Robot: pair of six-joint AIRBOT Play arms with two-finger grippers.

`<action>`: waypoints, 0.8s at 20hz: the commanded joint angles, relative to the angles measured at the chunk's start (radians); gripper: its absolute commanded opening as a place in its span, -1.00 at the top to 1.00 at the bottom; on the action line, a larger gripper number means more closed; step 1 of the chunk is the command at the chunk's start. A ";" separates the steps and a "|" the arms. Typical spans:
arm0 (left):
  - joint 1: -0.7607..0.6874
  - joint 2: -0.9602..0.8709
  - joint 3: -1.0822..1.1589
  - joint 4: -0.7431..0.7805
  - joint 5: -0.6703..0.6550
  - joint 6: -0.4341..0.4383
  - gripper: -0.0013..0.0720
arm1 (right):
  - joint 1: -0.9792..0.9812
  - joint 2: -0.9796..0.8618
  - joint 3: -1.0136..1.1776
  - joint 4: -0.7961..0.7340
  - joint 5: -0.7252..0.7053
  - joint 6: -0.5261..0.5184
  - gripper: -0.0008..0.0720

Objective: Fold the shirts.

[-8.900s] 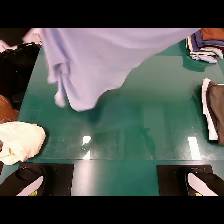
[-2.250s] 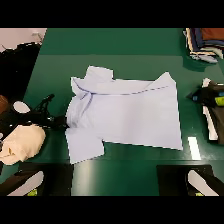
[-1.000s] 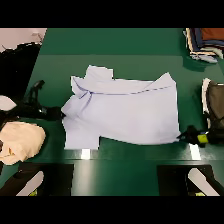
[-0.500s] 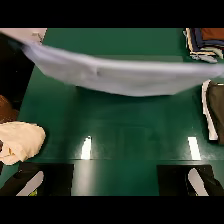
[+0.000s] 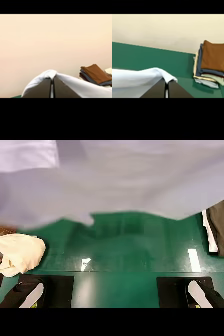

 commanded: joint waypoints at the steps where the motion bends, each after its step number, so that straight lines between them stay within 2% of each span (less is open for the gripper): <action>1: 0.000 0.006 -0.055 0.066 0.029 -0.008 0.91 | 0.001 -0.006 -0.054 -0.047 0.014 0.024 0.93; 4: 0.000 0.001 -0.340 0.089 0.019 -0.008 0.91 | 0.016 -0.063 -0.167 -0.047 0.030 0.029 0.94; 7: 0.000 -0.072 -0.612 0.072 -0.045 -0.007 0.91 | 0.123 -0.194 -0.244 -0.057 0.048 0.028 0.94; 9: 0.000 -0.155 -0.749 0.069 -0.071 0.011 0.91 | 0.220 -0.301 -0.301 -0.162 0.048 0.053 0.94; 12: 0.000 -0.316 -0.869 0.069 -0.035 0.024 0.91 | 0.316 -0.486 -0.366 -0.307 0.048 0.098 0.94; 15: 0.000 -0.494 -0.876 0.060 0.061 0.043 0.91 | 0.347 -0.682 -0.386 -0.309 0.034 0.098 0.94; 16: 0.000 -0.547 -0.876 0.036 0.115 0.075 0.91 | 0.347 -0.739 -0.386 -0.303 0.004 0.097 0.93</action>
